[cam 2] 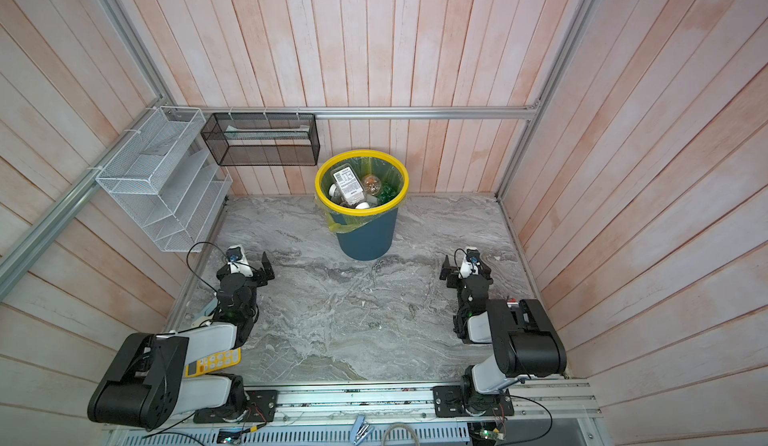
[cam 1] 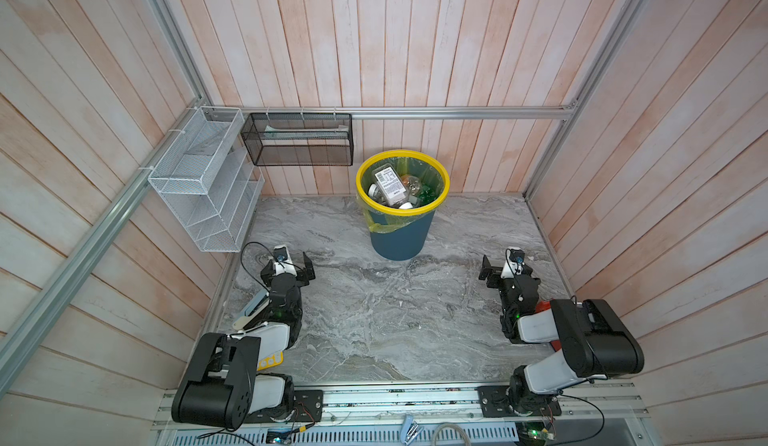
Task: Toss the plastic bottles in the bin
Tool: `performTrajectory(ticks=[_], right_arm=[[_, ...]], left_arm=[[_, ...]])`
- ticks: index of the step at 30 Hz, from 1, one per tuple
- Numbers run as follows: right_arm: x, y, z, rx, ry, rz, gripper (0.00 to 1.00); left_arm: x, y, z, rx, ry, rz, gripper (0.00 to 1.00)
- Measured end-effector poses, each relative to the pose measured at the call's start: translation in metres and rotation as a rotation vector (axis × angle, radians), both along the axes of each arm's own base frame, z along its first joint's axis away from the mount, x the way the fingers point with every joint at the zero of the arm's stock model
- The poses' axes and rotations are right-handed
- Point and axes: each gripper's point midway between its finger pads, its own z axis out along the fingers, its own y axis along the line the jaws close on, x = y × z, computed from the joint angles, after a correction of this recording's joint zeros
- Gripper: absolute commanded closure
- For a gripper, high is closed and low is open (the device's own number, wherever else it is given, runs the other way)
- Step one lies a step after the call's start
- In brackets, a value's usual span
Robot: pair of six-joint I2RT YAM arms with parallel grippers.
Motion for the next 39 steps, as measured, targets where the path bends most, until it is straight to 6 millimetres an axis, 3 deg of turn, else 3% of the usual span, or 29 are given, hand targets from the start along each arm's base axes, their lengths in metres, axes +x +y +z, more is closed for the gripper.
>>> performTrajectory(ticks=[6, 11, 39], right_arm=[[0.000, 0.000, 0.000, 0.000, -0.001, 0.000, 0.00], [0.000, 0.000, 0.000, 0.000, -0.001, 0.000, 0.00], [0.001, 0.000, 0.001, 0.000, -0.002, 0.000, 0.00]], left_arm=[[0.010, 0.002, -0.042, -0.023, 0.083, -0.074, 0.00], [0.022, -0.001, -0.024, -0.041, 0.027, -0.133, 0.00], [0.023, -0.009, -0.024, -0.051, 0.028, -0.181, 0.00]])
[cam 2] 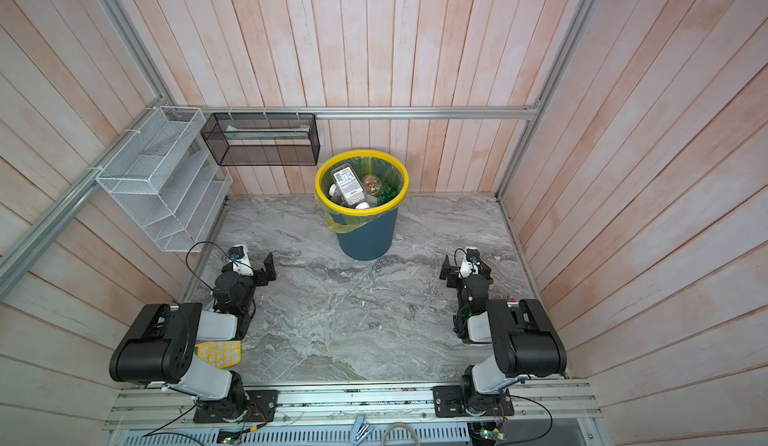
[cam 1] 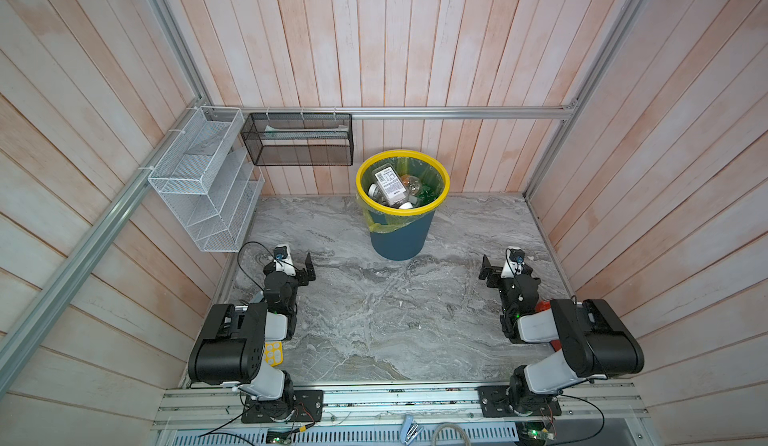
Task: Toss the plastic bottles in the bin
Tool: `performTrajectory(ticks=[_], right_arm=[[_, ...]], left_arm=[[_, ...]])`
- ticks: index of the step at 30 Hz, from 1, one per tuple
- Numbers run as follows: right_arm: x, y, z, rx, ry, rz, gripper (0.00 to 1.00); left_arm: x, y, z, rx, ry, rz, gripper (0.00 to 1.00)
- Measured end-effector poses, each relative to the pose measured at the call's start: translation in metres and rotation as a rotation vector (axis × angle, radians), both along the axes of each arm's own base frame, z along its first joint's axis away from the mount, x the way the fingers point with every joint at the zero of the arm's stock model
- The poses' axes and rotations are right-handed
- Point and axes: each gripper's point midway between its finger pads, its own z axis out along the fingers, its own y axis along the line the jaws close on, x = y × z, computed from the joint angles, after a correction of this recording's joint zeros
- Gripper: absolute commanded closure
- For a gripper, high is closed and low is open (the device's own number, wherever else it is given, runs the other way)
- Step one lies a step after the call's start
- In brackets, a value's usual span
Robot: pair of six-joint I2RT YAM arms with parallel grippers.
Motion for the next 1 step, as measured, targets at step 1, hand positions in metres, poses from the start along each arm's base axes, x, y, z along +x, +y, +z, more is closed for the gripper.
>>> performTrajectory(ticks=[1], right_arm=[[0.0000, 0.0000, 0.0000, 0.000, 0.000, 0.000, 0.00]], left_arm=[[0.0000, 0.0000, 0.0000, 0.000, 0.000, 0.000, 0.00]])
